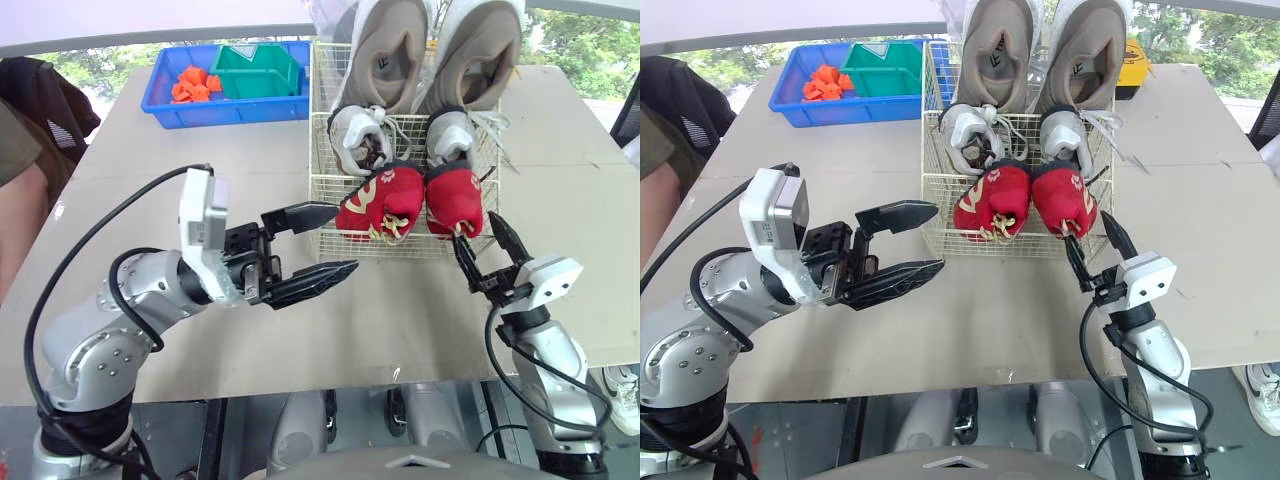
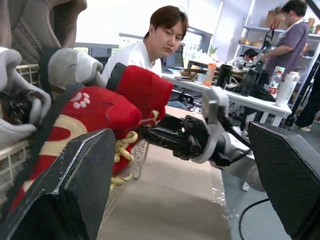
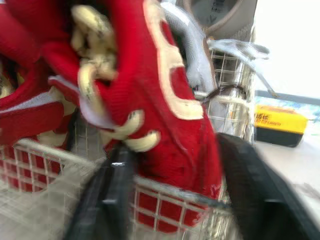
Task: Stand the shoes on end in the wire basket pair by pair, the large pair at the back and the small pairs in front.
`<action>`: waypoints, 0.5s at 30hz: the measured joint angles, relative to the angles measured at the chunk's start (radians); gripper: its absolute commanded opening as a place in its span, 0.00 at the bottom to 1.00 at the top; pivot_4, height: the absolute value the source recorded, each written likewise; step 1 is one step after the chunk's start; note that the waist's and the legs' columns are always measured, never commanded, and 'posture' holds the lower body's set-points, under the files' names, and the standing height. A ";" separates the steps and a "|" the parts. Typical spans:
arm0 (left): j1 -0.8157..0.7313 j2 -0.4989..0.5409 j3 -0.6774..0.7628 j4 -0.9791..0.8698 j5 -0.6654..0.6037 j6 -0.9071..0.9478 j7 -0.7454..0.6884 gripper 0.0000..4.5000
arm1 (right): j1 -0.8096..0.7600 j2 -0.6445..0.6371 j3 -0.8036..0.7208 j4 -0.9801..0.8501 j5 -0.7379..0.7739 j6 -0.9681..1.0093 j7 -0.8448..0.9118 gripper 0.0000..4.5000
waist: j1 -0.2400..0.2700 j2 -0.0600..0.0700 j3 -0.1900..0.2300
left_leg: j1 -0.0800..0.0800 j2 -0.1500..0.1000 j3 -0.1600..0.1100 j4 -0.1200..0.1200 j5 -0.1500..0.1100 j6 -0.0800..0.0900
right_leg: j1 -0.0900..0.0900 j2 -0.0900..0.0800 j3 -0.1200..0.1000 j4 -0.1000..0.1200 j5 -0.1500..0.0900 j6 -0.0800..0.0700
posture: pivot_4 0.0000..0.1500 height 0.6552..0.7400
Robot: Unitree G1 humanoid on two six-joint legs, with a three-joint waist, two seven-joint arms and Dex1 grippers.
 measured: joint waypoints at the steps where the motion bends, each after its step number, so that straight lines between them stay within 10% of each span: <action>1: 0.014 0.002 0.005 -0.001 -0.003 -0.001 0.000 1.00 | 0.023 -0.034 -0.002 -0.041 0.048 0.055 0.014 0.95 | 0.002 0.000 0.000 | 0.000 0.000 0.000 0.000 0.000 0.000 | 0.000 0.000 0.000 0.000 0.000 0.000 | 1.00 1.00; 15: 0.168 0.022 0.035 -0.029 -0.007 0.007 0.095 1.00 | 0.275 -0.517 -0.395 -0.282 0.538 0.482 0.296 0.98 | 0.021 0.001 0.001 | -0.002 0.000 0.000 -0.001 0.000 0.008 | 0.000 0.000 -0.001 -0.005 0.000 0.001 | 1.00 1.00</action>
